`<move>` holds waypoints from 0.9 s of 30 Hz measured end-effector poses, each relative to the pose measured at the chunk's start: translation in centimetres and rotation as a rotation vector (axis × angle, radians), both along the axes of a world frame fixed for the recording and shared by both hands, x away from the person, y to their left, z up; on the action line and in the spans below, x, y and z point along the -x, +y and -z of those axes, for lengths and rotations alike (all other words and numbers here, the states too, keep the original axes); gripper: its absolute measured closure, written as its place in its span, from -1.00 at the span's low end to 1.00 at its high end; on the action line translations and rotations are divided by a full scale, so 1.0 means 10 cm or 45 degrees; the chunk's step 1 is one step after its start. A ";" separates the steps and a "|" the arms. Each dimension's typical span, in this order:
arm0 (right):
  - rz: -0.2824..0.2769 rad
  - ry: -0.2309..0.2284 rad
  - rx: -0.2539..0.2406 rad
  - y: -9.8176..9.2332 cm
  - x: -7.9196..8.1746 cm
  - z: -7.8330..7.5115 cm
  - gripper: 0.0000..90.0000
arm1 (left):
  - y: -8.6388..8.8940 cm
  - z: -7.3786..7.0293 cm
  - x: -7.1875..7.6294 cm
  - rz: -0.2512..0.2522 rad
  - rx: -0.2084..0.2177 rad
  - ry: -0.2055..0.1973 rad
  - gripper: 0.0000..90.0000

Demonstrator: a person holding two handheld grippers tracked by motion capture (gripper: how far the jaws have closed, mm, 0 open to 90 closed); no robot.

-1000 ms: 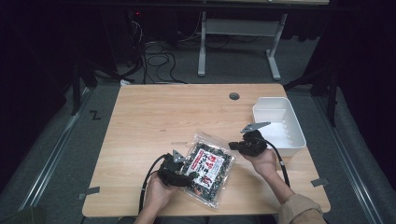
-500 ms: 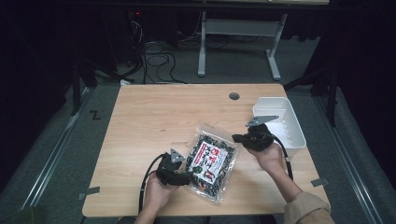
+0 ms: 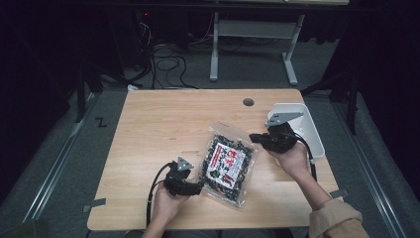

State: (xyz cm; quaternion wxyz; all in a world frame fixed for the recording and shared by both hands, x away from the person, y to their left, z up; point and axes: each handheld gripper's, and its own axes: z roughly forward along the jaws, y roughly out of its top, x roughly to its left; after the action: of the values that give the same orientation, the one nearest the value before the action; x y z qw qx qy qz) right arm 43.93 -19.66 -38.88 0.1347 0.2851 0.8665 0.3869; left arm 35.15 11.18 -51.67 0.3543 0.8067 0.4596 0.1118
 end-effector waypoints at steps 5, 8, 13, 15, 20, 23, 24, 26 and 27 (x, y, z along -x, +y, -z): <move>-0.009 -0.045 0.014 0.01 0.01 -0.19 1.00 | -0.01 0.01 0.00 0.009 -0.002 0.008 -0.40; -0.010 -0.070 0.025 0.03 0.02 -0.30 1.00 | -0.01 0.02 0.00 0.012 -0.005 0.016 -0.40; -0.019 -0.102 0.033 0.07 0.02 -0.46 1.00 | -0.01 0.02 0.00 0.013 -0.011 0.017 -0.40; -0.024 -0.094 0.038 0.07 0.02 -0.51 1.00 | -0.01 0.02 0.00 0.012 -0.007 0.021 -0.40; -0.026 -0.094 0.043 0.09 0.01 -0.61 1.00 | -0.01 0.03 -0.01 0.001 -0.012 0.029 -0.39; -0.032 -0.110 0.036 0.10 0.01 -0.64 1.00 | 0.00 0.02 -0.01 -0.001 -0.010 0.035 -0.39; -0.033 -0.115 0.041 0.11 0.01 -0.67 1.00 | 0.01 0.02 -0.01 -0.005 -0.007 0.036 -0.39; -0.039 -0.127 0.048 0.12 0.02 -0.72 1.00 | 0.01 0.02 -0.01 -0.008 -0.005 0.037 -0.39; -0.039 -0.133 0.058 0.13 0.02 -0.75 1.00 | 0.01 0.02 -0.01 -0.008 -0.007 0.038 -0.39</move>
State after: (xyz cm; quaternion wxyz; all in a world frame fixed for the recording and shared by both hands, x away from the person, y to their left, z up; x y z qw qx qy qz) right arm 43.72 -18.36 -31.34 0.1804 0.2483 0.8710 0.3836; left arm 35.28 11.30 -51.91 0.3446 0.8078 0.4671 0.1022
